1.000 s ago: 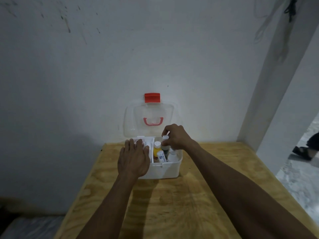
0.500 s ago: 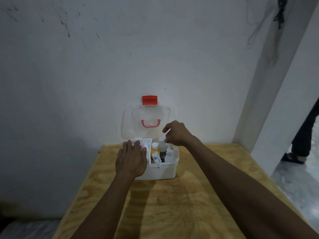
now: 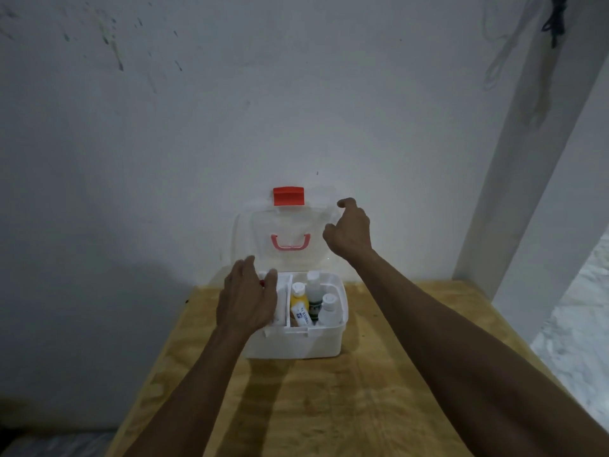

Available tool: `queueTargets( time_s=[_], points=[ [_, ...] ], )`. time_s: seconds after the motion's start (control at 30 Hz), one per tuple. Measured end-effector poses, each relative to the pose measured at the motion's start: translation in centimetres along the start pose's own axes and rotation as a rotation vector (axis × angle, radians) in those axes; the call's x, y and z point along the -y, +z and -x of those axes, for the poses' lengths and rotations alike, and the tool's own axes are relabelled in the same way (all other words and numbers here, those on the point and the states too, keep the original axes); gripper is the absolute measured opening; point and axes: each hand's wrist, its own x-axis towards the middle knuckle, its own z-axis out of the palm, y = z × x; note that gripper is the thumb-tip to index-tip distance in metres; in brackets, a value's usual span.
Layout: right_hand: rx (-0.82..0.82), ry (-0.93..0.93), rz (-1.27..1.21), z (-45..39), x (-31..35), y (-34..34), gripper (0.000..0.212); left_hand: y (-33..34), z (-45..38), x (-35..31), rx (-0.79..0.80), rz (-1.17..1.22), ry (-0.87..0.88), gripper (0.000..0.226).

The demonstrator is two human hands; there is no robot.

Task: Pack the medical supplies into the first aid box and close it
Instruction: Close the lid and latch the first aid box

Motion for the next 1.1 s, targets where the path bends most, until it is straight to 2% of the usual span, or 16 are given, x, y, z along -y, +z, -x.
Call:
queueTargets(
  time_s=[0.13,0.23,0.43,0.6,0.8,0.93,1.1],
  points=[
    [0.022,0.051,-0.102,-0.6,-0.4,0.6,0.061,-1.2,-4.9,-1.4,-0.085,0.285,-0.145,0.063],
    [0.033,0.072,-0.137,-1.1,-0.5,0.7,0.055,-2.0,-7.4,-1.8,-0.042,0.4,-0.216,0.06],
    [-0.008,0.067,-0.143,-0.9,-0.4,0.2,0.038,-2.9,-8.3,-2.2,-0.031,0.496,-0.288,0.058],
    [0.003,0.074,-0.224,1.4,-0.2,-1.0,0.041,-3.7,-6.5,-2.6,-0.047,0.521,-0.32,0.056],
    [-0.055,0.056,-0.259,5.8,-0.4,-1.9,0.04,-4.6,-3.0,-2.3,-0.037,0.578,-0.363,0.071],
    [-0.012,0.221,-0.451,9.3,-0.6,-1.4,0.038,-4.7,-0.1,-2.2,-0.043,0.638,-0.405,0.068],
    [0.116,0.387,-0.783,12.1,-0.2,-0.9,0.046,-4.4,2.6,-2.0,-0.049,0.777,-0.471,0.049]
  ],
)
